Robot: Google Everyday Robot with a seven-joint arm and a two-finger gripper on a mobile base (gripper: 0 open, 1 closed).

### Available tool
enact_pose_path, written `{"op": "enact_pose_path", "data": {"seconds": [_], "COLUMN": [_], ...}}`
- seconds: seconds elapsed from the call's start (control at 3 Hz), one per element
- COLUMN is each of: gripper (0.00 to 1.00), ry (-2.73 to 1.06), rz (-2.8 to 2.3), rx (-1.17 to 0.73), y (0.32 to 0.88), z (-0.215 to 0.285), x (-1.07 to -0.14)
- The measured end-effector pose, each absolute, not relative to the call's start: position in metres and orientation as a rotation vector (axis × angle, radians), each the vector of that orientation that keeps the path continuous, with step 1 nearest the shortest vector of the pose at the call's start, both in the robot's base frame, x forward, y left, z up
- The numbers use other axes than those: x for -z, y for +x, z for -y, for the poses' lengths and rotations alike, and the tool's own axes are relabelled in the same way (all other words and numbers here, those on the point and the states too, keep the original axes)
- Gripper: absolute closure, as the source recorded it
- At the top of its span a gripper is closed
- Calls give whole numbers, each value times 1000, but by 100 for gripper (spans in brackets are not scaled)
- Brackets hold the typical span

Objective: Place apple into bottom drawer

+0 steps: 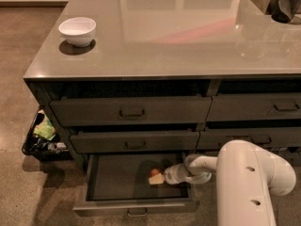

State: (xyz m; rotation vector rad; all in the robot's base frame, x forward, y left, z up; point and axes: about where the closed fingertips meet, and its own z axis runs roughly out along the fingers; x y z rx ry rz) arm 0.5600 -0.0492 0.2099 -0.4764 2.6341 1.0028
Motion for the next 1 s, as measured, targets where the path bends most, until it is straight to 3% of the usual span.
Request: {"op": "enact_pose_path", "data": {"seconds": [1.0], "gripper": [100], "ry": [-580], "rz": [-2575], "rx": [-987], "y": [585], "z": [27], "x": [-212]}}
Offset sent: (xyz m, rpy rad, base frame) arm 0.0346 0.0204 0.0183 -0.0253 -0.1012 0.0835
